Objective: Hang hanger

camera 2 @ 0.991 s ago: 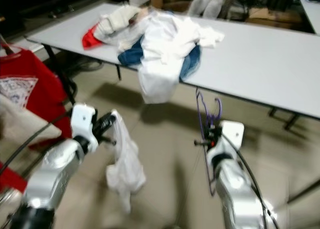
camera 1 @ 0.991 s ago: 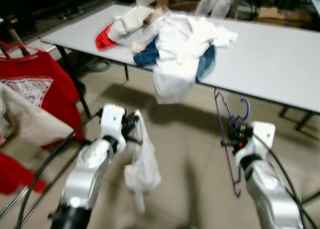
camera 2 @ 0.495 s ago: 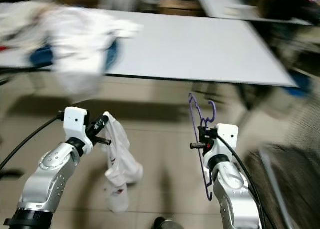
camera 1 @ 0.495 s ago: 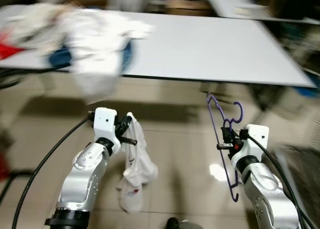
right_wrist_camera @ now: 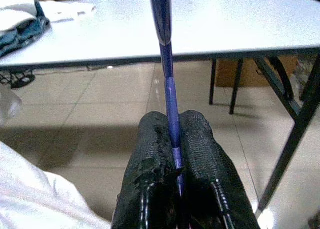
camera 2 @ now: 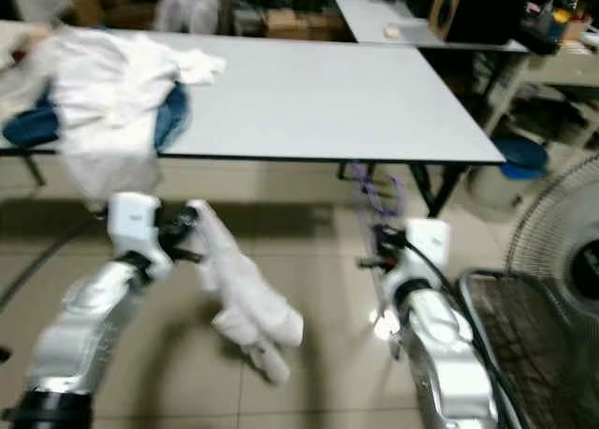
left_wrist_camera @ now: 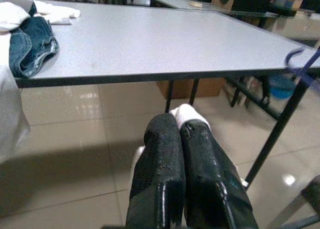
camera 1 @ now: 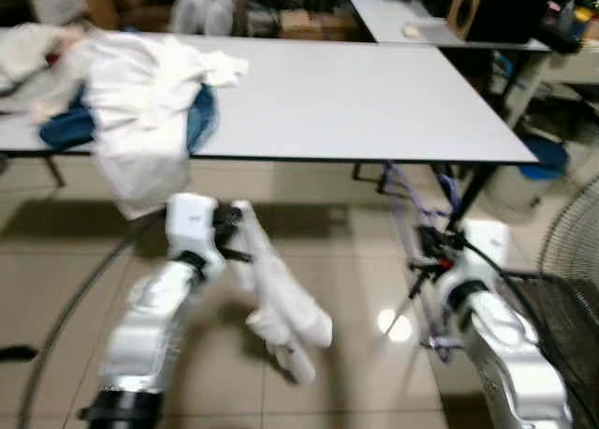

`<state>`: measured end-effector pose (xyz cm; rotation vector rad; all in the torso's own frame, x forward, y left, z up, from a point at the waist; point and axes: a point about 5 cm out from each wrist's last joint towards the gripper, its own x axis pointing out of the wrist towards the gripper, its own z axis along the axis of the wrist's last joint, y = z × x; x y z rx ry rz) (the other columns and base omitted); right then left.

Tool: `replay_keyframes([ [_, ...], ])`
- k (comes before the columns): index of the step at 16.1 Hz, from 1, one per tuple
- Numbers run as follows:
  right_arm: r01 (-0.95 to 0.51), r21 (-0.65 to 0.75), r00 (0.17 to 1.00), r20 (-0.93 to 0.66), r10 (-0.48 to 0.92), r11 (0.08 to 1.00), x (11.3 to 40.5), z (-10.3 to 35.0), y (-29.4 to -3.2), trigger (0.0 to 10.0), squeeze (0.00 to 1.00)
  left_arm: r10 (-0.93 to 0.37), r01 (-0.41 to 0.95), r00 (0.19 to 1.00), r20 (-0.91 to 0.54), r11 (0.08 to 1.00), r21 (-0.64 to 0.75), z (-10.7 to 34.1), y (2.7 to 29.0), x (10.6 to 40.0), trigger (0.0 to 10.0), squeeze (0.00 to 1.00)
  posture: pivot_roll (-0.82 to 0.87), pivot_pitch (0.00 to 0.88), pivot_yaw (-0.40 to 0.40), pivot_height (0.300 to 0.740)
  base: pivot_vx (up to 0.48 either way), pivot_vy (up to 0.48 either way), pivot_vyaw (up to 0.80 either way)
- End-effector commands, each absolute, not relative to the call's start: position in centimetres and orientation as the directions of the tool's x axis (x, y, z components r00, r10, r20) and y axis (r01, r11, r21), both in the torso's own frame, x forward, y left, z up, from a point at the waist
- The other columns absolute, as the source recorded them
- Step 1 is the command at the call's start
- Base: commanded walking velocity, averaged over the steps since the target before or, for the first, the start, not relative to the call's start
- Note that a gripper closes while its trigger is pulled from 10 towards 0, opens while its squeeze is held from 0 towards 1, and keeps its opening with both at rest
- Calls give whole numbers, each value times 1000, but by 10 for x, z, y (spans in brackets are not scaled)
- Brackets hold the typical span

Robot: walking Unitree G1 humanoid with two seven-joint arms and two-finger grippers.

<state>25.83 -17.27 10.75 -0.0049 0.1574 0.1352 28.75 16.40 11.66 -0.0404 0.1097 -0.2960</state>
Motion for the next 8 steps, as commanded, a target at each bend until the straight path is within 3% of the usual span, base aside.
replay_keyframes([
  [1, -105, -22, 980, -170, 99, 994, 256, 107, -183, 10000, 0, -324, 320, 944, -65, 946, -56, 126, 154, 292, 10000, 0, -20, 24, -20, 740, 360, 0, 0],
  [8, -163, -83, 980, -127, 152, 983, 270, 123, -187, 10000, 0, -325, 325, 945, -23, 946, -13, 146, 157, 292, 10000, 0, 34, 40, -58, 740, 357, 0, 0],
])
